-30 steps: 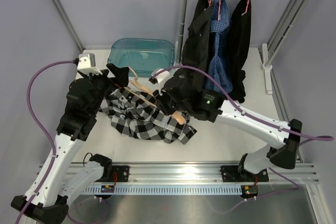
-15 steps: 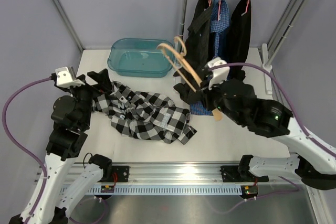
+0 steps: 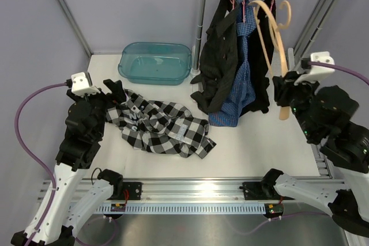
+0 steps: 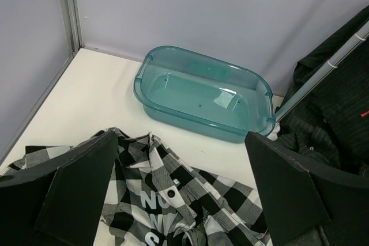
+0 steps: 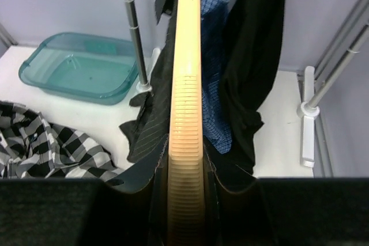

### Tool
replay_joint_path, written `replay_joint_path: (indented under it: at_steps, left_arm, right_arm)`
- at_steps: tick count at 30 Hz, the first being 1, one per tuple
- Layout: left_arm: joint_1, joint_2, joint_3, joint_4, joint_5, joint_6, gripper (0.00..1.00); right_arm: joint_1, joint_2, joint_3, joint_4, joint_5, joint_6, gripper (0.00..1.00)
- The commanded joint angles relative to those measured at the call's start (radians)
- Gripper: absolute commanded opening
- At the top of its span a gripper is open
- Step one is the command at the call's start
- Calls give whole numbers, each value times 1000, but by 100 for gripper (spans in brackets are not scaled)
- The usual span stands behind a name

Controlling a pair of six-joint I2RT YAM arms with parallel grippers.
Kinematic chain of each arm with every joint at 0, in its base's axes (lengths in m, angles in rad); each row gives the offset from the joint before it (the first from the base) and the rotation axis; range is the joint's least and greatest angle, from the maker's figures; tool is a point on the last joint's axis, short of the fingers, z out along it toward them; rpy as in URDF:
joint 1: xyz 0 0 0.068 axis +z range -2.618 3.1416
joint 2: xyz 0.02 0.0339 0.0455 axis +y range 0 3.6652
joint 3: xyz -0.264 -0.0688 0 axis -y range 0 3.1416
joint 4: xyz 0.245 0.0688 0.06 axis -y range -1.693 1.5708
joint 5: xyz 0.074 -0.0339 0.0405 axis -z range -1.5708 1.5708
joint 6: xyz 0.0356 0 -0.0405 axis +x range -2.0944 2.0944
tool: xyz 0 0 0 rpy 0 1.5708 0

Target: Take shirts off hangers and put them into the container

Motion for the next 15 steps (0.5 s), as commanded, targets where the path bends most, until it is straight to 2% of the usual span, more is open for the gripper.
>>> replay_joint_path:
  at_steps: [1, 7, 15]
  left_arm:
    - [5, 1, -3, 41, -9, 9, 99]
    - [5, -2, -1, 38, 4, 3, 99]
    - [5, -1, 2, 32, 14, -2, 99]
  right_arm:
    - [-11, -95, 36, 61, 117, -64, 0]
    - [-11, -161, 46, 58, 188, -90, 0]
    - [-10, -83, 29, 55, 223, -108, 0]
